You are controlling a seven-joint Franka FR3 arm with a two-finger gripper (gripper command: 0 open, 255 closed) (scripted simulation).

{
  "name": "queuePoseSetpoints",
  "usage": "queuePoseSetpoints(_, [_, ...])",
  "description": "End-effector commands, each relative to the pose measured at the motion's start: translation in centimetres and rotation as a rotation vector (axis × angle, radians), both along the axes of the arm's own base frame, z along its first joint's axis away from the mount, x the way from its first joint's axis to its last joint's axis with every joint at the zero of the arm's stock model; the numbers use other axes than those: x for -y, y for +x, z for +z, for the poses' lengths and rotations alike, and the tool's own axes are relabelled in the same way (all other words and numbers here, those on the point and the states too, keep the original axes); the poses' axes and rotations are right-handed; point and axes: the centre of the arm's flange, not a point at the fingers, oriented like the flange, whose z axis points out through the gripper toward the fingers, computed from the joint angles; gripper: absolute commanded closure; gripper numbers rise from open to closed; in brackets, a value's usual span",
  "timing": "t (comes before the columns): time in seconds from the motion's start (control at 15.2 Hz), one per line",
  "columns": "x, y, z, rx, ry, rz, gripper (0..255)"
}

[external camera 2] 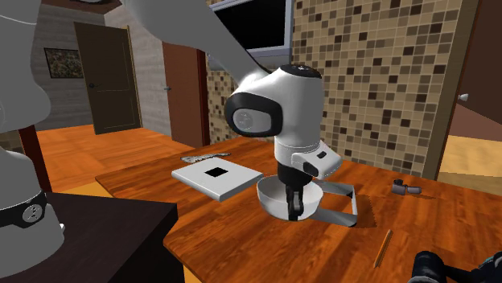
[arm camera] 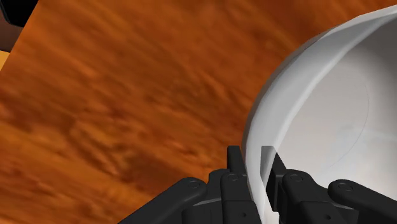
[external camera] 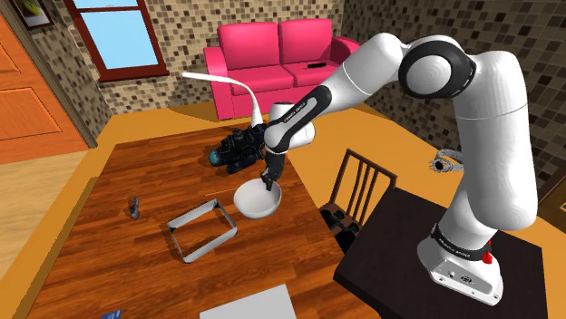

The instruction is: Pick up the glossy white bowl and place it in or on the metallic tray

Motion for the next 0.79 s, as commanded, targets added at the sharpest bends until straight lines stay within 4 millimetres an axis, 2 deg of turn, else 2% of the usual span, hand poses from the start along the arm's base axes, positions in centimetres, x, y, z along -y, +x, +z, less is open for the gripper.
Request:
queuePoseSetpoints(0.0, [-0.1,0.0,1.1,0.000,0.000,0.000,255])
queuePoseSetpoints(0.26, [-0.1,0.0,3.2,0.000,0.000,0.000,255])
queuePoseSetpoints(0.73, [-7.4,5.6,3.8,0.000,0.000,0.000,255])
